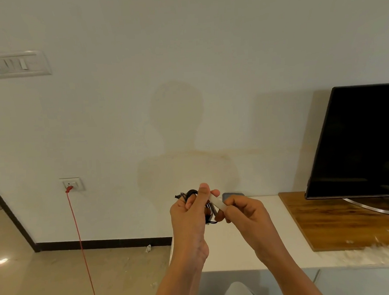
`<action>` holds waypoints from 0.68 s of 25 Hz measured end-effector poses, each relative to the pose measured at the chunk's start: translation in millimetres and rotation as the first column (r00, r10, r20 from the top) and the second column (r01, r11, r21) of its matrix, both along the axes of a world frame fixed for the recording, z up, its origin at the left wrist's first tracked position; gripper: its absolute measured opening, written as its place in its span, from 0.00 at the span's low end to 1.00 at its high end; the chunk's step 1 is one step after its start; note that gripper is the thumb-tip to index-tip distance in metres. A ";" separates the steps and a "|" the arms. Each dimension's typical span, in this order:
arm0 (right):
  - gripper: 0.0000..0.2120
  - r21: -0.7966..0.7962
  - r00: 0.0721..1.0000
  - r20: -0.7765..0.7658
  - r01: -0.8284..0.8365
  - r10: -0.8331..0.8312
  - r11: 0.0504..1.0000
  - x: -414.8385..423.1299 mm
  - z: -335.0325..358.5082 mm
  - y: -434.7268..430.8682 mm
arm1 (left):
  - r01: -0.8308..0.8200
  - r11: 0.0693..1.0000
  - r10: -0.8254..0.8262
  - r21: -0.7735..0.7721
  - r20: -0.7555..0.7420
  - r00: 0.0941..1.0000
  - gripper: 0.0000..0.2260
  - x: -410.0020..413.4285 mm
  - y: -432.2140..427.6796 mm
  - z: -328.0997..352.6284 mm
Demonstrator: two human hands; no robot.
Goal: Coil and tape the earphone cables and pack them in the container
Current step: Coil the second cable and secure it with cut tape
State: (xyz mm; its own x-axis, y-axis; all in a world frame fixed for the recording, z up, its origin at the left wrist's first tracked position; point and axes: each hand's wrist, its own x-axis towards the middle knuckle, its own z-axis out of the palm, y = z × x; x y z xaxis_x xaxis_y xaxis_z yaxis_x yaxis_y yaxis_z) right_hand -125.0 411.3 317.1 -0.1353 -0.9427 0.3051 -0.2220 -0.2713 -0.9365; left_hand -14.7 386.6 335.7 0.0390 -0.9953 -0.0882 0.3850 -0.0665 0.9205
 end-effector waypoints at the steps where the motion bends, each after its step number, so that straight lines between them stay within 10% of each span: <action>1: 0.12 0.002 1.000 -0.013 -0.008 0.008 1.000 0.2 0.3 0.4 | 0.001 1.000 -0.001 0.002 -0.002 1.000 0.10 1.0 -0.8 -0.2; 17: 0.13 0.023 0.997 0.062 0.034 -0.036 0.999 5.9 3.3 -1.2 | -0.047 0.999 0.048 -0.022 0.038 0.998 0.12 -6.4 4.6 -0.4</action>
State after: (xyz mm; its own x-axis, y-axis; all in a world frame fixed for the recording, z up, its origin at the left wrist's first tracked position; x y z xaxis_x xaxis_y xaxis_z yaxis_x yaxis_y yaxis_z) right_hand -119.1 410.1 320.5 -0.1866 -0.9432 0.2748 -0.1718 -0.2441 -0.9544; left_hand -21.1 391.2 335.3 0.0891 -0.9939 -0.0644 0.3519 -0.0290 0.9356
